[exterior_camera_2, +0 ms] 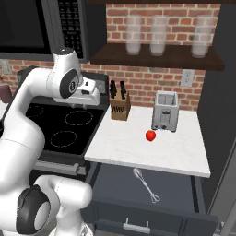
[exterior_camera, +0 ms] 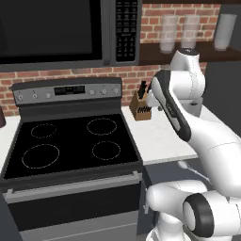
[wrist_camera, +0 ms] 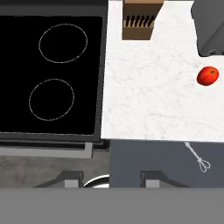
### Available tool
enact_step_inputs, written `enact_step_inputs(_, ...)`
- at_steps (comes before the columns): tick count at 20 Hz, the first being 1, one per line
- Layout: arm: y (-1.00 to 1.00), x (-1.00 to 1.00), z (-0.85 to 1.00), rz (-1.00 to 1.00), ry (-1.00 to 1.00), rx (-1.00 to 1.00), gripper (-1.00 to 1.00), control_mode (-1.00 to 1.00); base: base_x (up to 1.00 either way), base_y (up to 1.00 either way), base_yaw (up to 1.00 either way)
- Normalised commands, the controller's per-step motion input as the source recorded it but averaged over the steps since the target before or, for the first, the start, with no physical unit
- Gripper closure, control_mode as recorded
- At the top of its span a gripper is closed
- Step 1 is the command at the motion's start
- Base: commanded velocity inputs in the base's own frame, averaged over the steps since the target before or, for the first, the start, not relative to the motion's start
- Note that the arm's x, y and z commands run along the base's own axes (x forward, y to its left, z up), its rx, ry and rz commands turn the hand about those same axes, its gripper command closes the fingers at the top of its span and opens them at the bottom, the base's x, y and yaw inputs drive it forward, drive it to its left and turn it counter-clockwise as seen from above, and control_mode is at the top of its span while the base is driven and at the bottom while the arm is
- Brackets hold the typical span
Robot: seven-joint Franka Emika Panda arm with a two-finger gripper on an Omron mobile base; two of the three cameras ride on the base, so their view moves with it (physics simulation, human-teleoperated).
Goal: Pick the tongs from the drawer and place it on the counter.
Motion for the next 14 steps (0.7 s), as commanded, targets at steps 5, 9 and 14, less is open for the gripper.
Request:
enact_step_inputs(5, 0.00, 0.00, 0.00, 0.00, 0.00, 0.00, -1.00, 1.00, -0.08, 0.00, 0.00)
enact_step_inputs(9, 0.00, 0.00, 0.00, 0.00, 0.00, 0.00, -1.00, 1.00, -0.54, -0.40, -0.02)
enact_step_inputs(14, 0.00, 0.00, 0.00, 0.00, 0.00, 0.00, -1.00, 1.00, -0.78, -0.83, -0.05)
